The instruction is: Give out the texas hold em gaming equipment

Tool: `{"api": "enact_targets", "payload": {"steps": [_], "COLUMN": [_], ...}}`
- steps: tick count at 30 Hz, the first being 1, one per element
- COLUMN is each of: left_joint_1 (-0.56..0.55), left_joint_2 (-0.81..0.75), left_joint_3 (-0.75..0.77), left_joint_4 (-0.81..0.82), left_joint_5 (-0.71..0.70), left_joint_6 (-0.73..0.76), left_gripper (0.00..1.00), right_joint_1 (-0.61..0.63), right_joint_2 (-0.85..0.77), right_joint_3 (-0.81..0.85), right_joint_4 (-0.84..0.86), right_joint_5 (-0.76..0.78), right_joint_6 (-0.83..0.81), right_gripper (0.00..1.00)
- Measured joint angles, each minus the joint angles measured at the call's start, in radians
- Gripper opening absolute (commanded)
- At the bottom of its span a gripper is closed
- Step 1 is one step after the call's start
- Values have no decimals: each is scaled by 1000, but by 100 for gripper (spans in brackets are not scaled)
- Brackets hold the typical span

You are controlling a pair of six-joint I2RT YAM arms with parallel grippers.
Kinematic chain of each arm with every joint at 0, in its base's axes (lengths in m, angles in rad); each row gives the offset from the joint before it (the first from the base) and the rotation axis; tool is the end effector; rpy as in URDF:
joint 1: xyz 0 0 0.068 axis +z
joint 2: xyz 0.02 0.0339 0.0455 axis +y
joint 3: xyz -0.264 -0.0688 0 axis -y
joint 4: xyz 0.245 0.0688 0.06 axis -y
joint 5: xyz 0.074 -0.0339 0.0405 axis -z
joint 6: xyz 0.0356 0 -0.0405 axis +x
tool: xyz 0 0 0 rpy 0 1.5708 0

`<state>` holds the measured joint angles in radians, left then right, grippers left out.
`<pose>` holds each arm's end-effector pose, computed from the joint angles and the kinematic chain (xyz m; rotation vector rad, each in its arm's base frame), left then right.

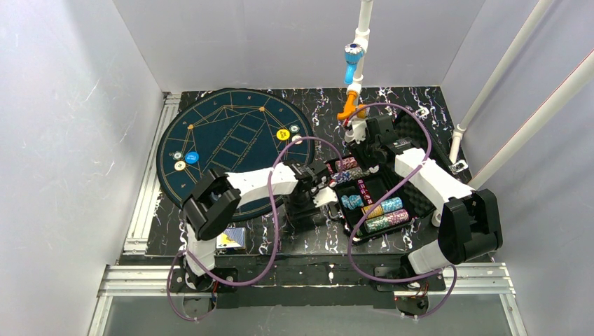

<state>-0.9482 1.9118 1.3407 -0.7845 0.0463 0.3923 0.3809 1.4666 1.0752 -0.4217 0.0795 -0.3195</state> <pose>0.2146 -0.3017 0.1733 1.8342 2.3021 -0.1528 0.2955 0.1153 0.2585 -0.7816 2.2497 -0.0656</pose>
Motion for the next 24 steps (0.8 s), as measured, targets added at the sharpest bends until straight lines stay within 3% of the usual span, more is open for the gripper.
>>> {"api": "enact_targets", "payload": {"steps": [7, 12, 18, 24], "left_joint_1": [59, 166, 432, 703], "left_joint_2": [-103, -171, -210, -143], "left_joint_3": [-18, -23, -16, 87], "left_joint_4": [-39, -63, -99, -119], "left_joint_5": [6, 23, 47, 56], "left_joint_6": [1, 19, 73, 152], "left_gripper": [11, 10, 10, 10], "right_joint_1": [0, 0, 0, 0], "right_joint_2": [0, 0, 0, 0], "right_joint_3": [0, 0, 0, 0], "right_joint_4": [0, 0, -1, -2], "right_joint_5": [0, -2, -8, -17], "right_joint_6": [0, 0, 0, 0], "right_gripper": [60, 60, 60, 60]}}
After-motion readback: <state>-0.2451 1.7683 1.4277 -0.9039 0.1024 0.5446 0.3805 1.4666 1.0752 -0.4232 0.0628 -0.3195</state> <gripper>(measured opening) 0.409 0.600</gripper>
